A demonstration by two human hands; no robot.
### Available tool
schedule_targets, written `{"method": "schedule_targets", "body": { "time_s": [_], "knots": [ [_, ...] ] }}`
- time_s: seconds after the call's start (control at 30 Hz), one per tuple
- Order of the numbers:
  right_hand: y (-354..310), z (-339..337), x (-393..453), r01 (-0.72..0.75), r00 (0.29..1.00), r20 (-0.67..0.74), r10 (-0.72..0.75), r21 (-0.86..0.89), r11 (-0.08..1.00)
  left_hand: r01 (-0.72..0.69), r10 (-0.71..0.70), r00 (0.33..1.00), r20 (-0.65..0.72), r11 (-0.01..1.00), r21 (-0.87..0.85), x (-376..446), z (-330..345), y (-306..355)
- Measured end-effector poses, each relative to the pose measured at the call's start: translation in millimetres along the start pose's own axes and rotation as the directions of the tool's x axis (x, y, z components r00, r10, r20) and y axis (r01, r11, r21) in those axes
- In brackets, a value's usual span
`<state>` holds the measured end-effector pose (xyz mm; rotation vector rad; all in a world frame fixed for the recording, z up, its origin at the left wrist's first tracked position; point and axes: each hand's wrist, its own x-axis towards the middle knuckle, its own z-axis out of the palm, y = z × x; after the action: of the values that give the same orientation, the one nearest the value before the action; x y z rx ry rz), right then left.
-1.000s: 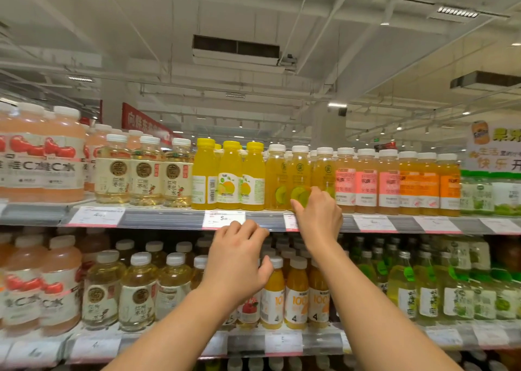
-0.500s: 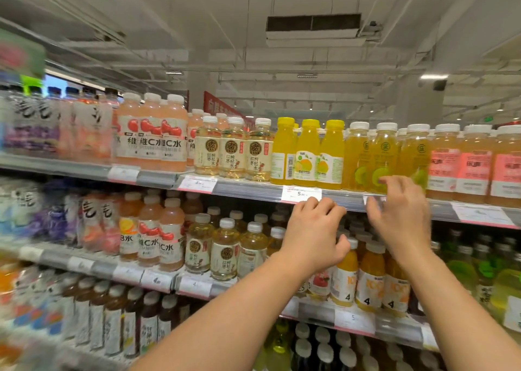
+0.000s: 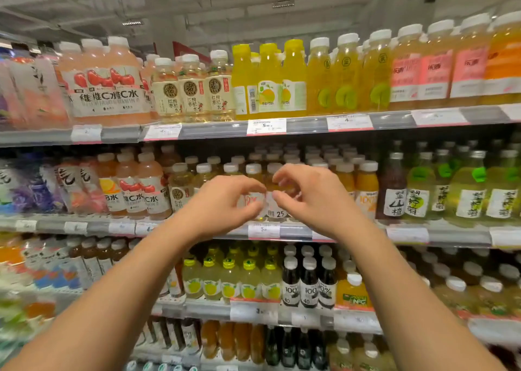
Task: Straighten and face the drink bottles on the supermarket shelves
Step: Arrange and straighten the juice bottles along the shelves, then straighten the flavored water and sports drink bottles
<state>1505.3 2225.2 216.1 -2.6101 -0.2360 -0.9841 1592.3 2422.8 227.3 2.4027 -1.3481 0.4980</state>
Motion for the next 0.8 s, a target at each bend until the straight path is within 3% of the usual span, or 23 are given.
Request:
{"method": "schedule_targets", "body": {
  "time_s": [0.17,0.27,0.63,0.8],
  "knots": [
    [-36,30,-29,-0.092,0.942,0.335,0.026,0.181,0.979,0.142,-0.085,0.977,0.196,0.944,-0.298,-82,-23,-27],
    [-68,53,-51,-0.125,0.882,0.472,0.006,0.222,0.967,0.230,-0.163,0.965,0.204,0.900,-0.371,-136,-25,-36],
    [-213,140,-99,-0.166,0.852,0.523,0.029,0.216,0.962,0.422,-0.415,0.903,0.112,0.805,-0.416,-339,-63,-85],
    [-289,190,-123,-0.172,0.821,0.569,0.046,0.169,0.970,0.520,-0.503,0.850,0.157,0.752,-0.406,-433,-86,-121]
  ]
}}
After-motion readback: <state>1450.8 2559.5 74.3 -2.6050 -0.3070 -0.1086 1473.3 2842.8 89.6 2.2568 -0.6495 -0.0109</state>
